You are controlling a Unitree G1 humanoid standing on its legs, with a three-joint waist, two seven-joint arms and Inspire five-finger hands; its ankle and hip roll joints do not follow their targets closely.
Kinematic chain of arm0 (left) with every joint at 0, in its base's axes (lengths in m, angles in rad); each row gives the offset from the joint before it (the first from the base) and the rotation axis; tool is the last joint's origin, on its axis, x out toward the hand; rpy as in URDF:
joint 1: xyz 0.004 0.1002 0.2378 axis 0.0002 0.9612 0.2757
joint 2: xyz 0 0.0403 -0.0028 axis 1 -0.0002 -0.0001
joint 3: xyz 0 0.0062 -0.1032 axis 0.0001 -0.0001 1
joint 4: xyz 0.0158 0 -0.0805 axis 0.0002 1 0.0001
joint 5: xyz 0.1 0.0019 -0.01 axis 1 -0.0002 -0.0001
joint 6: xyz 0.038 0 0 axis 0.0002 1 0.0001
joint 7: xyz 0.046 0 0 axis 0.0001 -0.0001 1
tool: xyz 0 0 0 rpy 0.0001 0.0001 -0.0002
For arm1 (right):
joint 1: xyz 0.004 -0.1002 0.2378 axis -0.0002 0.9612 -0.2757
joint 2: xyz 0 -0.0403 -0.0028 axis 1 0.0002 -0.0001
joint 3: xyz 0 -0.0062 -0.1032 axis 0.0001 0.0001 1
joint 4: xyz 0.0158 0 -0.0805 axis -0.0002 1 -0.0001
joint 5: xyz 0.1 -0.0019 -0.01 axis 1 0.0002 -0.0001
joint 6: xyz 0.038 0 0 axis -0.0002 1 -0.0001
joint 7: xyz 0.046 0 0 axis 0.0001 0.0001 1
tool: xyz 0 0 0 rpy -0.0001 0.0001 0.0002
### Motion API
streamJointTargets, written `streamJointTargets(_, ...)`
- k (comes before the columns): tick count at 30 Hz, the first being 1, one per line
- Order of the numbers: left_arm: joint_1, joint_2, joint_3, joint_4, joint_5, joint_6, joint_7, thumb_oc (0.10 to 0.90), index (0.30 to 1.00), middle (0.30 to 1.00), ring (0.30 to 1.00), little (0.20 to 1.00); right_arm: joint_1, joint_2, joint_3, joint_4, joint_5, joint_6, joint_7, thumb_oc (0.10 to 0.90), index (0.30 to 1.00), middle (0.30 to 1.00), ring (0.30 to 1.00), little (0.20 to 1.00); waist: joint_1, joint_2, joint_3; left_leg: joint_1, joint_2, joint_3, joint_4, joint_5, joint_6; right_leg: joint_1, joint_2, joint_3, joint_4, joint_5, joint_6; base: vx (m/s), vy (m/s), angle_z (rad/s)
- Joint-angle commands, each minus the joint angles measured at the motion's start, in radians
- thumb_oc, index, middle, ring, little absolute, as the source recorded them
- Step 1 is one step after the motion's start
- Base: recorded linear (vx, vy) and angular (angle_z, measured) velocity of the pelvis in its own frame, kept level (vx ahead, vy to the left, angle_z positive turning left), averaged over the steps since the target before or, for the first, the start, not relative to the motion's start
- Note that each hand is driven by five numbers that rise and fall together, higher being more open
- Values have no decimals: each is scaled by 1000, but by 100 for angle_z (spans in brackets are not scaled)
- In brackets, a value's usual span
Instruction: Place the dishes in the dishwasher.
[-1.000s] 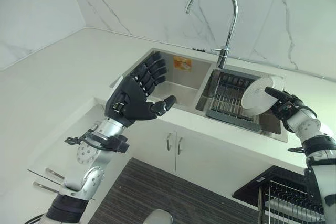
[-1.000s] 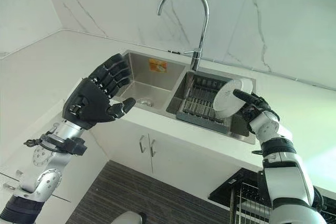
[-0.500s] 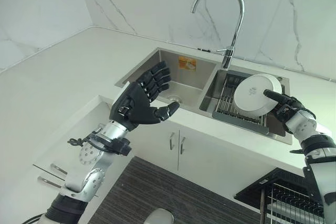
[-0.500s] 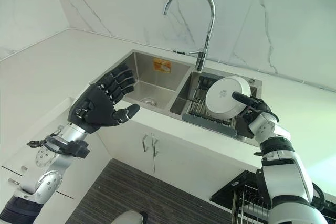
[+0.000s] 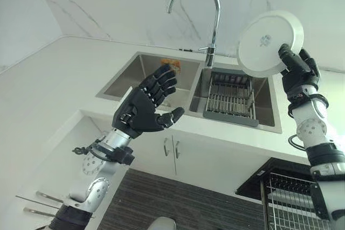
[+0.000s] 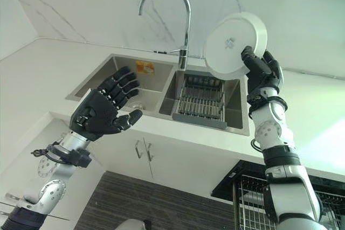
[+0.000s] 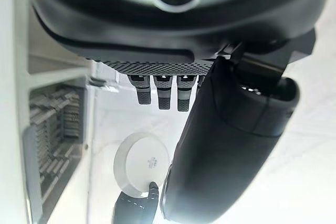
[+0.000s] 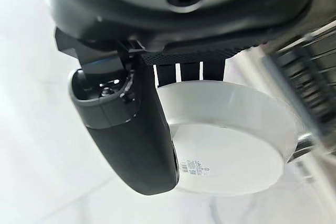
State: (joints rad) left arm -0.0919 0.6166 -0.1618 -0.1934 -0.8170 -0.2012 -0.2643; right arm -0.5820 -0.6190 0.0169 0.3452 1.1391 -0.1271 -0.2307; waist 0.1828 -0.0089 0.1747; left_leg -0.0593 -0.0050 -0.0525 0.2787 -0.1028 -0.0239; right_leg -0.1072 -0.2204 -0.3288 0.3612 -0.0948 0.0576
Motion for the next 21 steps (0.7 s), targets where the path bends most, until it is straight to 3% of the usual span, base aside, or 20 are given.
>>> streamJointTargets(1, -33, 44, 75, -94, 9, -122, -26, 800, 900, 900, 900, 900, -127, -8, -70, -117, -23, -217, -34, 400, 300, 300, 300, 300, 7, -44, -18, 20, -38, 14, 21, -152, 18, 2, -43, 22, -61, 35, 153, -172, -34, -56)
streamJointTargets(4, -58, 50, 96, -96, 4, -147, -1, 800, 900, 900, 900, 900, -105, 46, -68, -198, -44, -261, -16, 400, 300, 300, 300, 300, 3, -28, -3, 1, -17, 53, 21, -139, 51, 108, 20, -30, -61, -15, 98, -247, -27, -84)
streamJointTargets(6, -74, 46, 95, -93, 28, -154, -11, 800, 900, 900, 900, 900, -109, 54, -69, -204, -67, -261, 3, 400, 300, 300, 300, 300, 7, -26, -6, -8, -5, 75, 21, -134, 59, 159, 15, -34, -61, 6, 93, -183, -109, -64)
streamJointTargets(8, -96, 50, 94, -88, 23, -149, -37, 800, 900, 900, 900, 900, -112, 72, -74, -204, -68, -264, 25, 400, 300, 300, 300, 300, 21, -27, -9, -28, 2, 89, 21, -118, 54, 179, -23, -49, -61, 45, 98, -210, -245, -64)
streamJointTargets(10, -120, 70, 103, -87, -3, -127, -67, 800, 900, 900, 900, 900, -102, 103, -78, -221, -83, -263, 40, 400, 300, 300, 300, 300, 48, -29, -15, -39, 11, 96, 21, -114, 37, 199, -102, -91, -61, 90, 123, -196, -323, -56)
streamJointTargets(13, -154, 86, 84, -97, -37, -92, -101, 800, 900, 900, 900, 900, -97, 136, -63, -281, -152, -233, 0, 400, 300, 300, 300, 300, 61, -14, -21, -32, 39, 69, 21, -121, 4, 173, -176, -107, -61, 79, 150, -148, -354, -89)
streamJointTargets(16, -194, 54, 28, -109, -7, -65, -97, 800, 900, 900, 900, 900, -54, 165, -41, -384, -201, -204, -44, 400, 300, 300, 300, 300, 13, -18, -16, -30, 75, 28, 21, -127, -17, 77, -196, -37, -61, 89, 156, -176, -494, -47)
streamJointTargets(19, -197, -4, 2, -113, 51, -42, -82, 800, 900, 900, 900, 900, -7, 178, -50, -452, -207, -172, -26, 400, 300, 300, 300, 300, -25, -25, -12, -35, 135, 37, 21, -117, -38, 81, -148, -11, -61, 20, 153, -154, -463, -19)
streamJointTargets(21, -166, -45, -8, -119, 83, -51, -57, 800, 900, 900, 900, 900, 23, 167, -49, -499, -206, -140, -11, 400, 300, 300, 300, 300, -57, -27, -12, -48, 211, 73, 21, -75, -75, 60, -113, 1, -61, -17, 134, -187, -424, -8)
